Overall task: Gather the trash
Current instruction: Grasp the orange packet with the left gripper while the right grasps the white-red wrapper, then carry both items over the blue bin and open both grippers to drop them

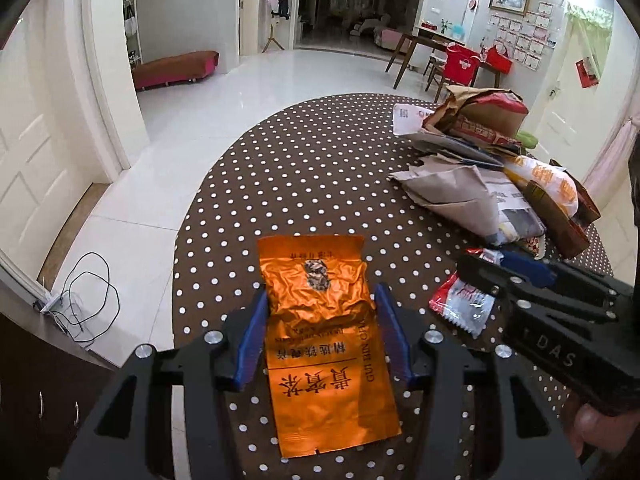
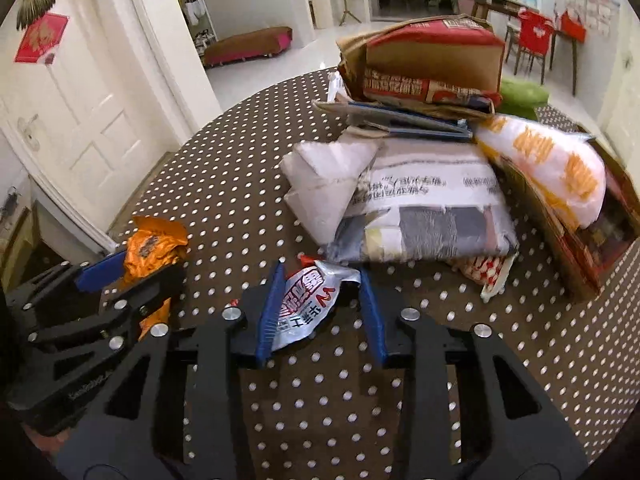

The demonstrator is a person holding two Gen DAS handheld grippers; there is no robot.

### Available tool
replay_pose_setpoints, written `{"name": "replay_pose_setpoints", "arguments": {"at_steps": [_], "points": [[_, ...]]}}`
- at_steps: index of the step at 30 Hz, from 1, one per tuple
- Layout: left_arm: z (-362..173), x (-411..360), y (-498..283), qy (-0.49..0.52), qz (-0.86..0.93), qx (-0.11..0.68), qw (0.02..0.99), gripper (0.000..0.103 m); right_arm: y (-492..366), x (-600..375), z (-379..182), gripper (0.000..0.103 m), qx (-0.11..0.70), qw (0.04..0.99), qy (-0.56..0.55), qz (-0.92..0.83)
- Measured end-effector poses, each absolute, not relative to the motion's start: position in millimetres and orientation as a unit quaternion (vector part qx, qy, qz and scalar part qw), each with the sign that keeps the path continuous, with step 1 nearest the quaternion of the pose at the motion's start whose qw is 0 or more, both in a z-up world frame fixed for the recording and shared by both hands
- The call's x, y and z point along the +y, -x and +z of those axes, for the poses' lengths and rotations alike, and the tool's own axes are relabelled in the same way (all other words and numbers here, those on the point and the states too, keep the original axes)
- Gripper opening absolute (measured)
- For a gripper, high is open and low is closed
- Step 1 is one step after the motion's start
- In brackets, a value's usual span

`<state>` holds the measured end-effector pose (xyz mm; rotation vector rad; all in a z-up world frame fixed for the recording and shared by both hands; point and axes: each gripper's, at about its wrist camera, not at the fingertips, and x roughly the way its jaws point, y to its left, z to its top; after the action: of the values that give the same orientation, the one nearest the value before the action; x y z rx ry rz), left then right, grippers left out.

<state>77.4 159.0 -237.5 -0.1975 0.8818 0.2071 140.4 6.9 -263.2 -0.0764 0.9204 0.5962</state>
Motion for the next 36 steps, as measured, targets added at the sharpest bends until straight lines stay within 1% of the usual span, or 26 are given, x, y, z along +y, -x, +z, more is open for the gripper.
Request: {"name": "replay_pose_setpoints", "arguments": {"at_steps": [3, 5, 11, 16, 25, 29, 33, 36], "points": [[-235.6, 154.3, -77.3, 0.092, 0.095, 0.425, 0.896, 0.052, -136.0, -6.6, -261.3, 0.027, 0.441, 0.848, 0.029, 0.293], [-233.5, 148.8, -77.1, 0.088, 0.091, 0.424, 0.897, 0.052, -131.0, -21.0, -258.7, 0.026, 0.443, 0.847, 0.020, 0.295], [-223.5, 121.1, -81.6, 0.072, 0.065, 0.420, 0.902, 0.052, -119.3, -72.5, -244.7, 0.026, 0.438, 0.855, -0.020, 0.279], [-212.9, 90.6, -88.0, 0.054, 0.037, 0.416, 0.907, 0.052, -110.8, -121.6, -225.3, 0.026, 0.415, 0.870, -0.056, 0.260], [-174.0, 22.9, -109.0, 0.032, -0.036, 0.389, 0.920, 0.052, -107.8, -218.7, -186.0, 0.026, 0.362, 0.901, -0.125, 0.203], [-161.5, -20.0, -123.6, 0.016, -0.079, 0.378, 0.922, 0.052, -115.2, -276.8, -171.6, 0.026, 0.337, 0.917, -0.149, 0.156], [-152.3, -66.8, -135.1, 0.002, -0.133, 0.372, 0.919, 0.052, -115.9, -335.9, -167.5, 0.026, 0.323, 0.926, -0.168, 0.102], [-149.0, -107.8, -143.5, -0.013, -0.174, 0.370, 0.912, 0.052, -118.4, -379.9, -175.3, 0.026, 0.324, 0.927, -0.183, 0.054]]}}
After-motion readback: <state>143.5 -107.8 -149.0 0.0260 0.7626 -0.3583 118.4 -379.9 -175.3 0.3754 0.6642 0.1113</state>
